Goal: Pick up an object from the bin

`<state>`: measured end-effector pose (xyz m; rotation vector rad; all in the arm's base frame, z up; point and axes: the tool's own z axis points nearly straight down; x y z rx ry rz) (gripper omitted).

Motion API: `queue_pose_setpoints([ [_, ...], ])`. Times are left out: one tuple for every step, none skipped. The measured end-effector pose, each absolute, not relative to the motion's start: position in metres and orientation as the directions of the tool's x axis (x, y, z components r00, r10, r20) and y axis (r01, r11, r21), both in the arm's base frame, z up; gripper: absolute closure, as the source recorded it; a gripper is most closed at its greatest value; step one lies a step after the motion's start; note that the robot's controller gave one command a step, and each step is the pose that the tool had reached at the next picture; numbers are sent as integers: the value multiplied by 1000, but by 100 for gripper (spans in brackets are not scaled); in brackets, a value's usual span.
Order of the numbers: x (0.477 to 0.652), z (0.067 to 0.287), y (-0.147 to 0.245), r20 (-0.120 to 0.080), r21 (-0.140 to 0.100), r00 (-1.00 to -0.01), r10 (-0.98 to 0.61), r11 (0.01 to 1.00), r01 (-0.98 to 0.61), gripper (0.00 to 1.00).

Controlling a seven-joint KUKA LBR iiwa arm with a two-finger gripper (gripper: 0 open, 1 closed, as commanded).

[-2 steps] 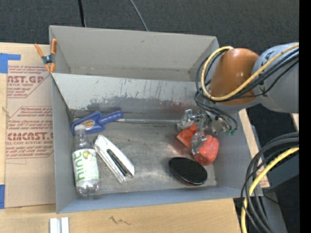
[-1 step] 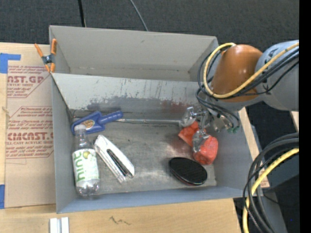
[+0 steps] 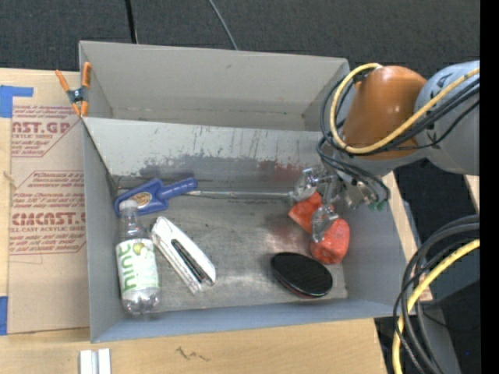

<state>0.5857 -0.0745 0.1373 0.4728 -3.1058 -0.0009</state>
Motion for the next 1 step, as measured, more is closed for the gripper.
queue_pose_setpoints([
  [586,151,-74,-3,-1,-955,-298,955,-298,100],
])
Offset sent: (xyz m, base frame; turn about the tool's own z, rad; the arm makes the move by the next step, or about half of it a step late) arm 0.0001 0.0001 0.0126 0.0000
